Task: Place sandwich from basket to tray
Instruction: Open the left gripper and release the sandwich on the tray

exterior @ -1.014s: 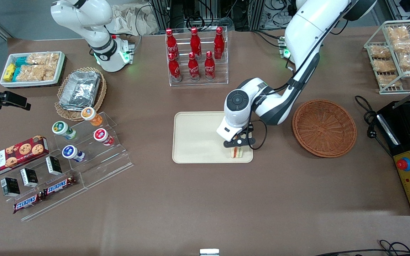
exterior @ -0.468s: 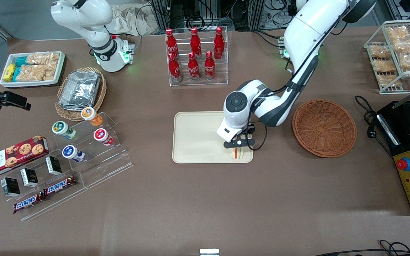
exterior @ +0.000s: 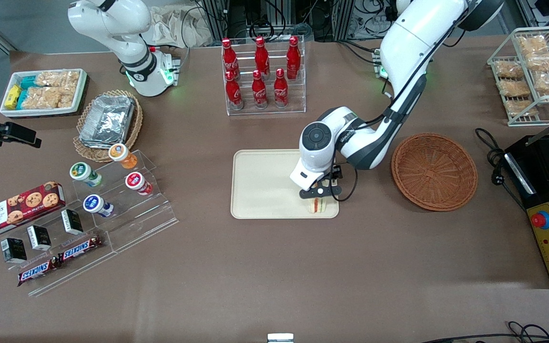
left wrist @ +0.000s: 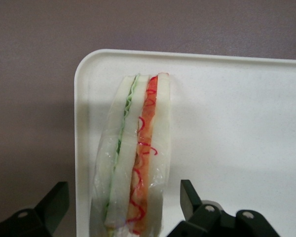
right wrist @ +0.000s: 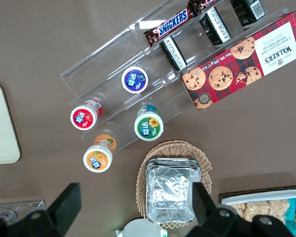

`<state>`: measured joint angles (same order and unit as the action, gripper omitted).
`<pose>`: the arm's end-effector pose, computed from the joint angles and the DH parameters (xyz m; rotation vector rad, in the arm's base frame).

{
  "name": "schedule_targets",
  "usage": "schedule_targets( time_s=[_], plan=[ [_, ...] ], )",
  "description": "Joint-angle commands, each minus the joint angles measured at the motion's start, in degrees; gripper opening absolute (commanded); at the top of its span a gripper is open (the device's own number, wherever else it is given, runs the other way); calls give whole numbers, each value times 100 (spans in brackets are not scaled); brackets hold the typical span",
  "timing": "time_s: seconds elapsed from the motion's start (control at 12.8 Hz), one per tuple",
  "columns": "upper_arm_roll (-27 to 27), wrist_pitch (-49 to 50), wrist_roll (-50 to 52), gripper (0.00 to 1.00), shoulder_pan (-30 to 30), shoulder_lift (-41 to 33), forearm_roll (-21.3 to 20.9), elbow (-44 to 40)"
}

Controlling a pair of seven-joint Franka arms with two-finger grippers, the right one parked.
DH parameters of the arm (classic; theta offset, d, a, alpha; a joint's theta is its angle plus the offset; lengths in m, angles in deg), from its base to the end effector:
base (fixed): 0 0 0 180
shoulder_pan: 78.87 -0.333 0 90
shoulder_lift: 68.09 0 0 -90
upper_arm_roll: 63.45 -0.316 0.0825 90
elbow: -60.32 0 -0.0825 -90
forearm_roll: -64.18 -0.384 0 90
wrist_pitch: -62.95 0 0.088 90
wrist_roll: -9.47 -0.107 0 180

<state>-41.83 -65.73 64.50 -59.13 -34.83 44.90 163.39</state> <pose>0.5012 -0.4059 0.2358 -3.0508 -0.0977 0.0252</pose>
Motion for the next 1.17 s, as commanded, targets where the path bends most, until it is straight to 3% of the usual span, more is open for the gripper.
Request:
schedule_targets(
  time_s=[0.0,0.31,0.47,0.86,1.09],
  plan=[
    [-8,-44,149,100,30,-47,-129,-50],
    [1,472,149,100,-23,-669,64,-305],
    [1,965,140,100,-32,-1161,494,-559],
    [0,2863,70,100,-346,-1997,864,-1657],
    [-78,3426,-385,100,-550,-2586,1145,-1712]
  ],
)
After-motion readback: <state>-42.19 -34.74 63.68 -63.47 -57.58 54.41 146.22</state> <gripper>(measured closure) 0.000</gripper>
